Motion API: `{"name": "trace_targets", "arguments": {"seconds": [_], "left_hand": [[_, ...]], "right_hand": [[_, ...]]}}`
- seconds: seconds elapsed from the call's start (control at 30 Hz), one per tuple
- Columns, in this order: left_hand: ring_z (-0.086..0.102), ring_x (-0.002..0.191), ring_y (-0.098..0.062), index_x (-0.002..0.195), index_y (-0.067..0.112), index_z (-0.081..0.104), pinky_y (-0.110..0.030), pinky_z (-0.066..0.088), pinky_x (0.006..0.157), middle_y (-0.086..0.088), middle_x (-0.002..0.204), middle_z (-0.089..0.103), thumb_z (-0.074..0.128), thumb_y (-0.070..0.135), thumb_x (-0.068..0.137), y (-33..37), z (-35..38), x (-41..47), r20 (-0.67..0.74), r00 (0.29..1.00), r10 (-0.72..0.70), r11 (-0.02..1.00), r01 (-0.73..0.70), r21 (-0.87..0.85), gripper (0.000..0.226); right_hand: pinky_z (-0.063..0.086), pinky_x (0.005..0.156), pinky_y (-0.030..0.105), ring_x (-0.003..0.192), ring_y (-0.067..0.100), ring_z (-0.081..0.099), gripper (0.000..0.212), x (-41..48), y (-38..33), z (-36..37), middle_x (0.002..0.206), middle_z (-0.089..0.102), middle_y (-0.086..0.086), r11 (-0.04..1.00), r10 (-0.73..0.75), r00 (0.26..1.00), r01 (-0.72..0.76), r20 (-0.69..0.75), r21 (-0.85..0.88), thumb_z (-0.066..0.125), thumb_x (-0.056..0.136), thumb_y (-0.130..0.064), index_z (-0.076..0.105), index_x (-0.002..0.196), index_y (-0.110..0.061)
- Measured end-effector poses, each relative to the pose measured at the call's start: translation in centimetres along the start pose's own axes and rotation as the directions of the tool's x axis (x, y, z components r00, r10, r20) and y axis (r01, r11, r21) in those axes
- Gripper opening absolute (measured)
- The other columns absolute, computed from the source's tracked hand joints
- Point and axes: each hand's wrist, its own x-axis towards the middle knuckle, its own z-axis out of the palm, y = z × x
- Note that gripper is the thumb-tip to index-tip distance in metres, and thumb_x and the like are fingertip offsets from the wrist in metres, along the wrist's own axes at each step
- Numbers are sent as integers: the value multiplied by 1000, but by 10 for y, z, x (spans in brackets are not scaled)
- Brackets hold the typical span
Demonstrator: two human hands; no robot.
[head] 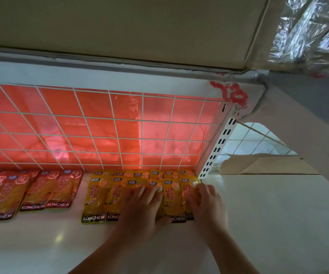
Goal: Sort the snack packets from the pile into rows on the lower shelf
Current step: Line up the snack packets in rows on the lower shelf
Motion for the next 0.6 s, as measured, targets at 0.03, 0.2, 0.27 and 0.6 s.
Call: {"name": "trace_targets", "arguments": {"seconds": [0.03, 0.2, 0.27, 0.6], "left_hand": [[56, 121, -29, 129, 21, 68, -53, 41, 96, 5, 134, 60, 54, 76, 84, 0, 0, 1, 2, 1000, -5, 1000, 5, 8, 72], [58, 117, -26, 128, 19, 69, -49, 43, 89, 6, 131, 62, 54, 71, 86, -4, 1, 7, -14, 1000, -25, 1000, 25, 14, 68], [57, 116, -26, 130, 19, 68, -49, 42, 89, 5, 129, 62, 55, 72, 86, -3, 1, 9, 11, 999, -46, 999, 46, 21, 70], [51, 127, -35, 138, 39, 58, -58, 38, 97, 0, 146, 53, 43, 85, 85, -2, -5, 8, 109, 994, 18, 999, -14, -36, 72]], "right_hand": [[48, 70, 34, 87, 16, 57, 29, 0, 0, 0, 99, 54, -12, 1000, -8, 1000, 8, -6, 5, 65, 89, -56, 57, 102, -32], [50, 75, 37, 86, 17, 55, 27, 0, 1, 2, 97, 54, -11, 998, -29, 999, 30, -21, 54, 68, 89, -53, 57, 101, -31], [50, 75, 37, 86, 17, 55, 26, -1, 1, 2, 97, 54, -12, 998, -30, 999, 32, -28, 59, 68, 89, -53, 56, 100, -32], [51, 78, 38, 93, 19, 58, 28, -1, 0, 1, 102, 58, -10, 997, -42, 998, 44, -37, 68, 67, 89, -52, 59, 106, -32]]}}
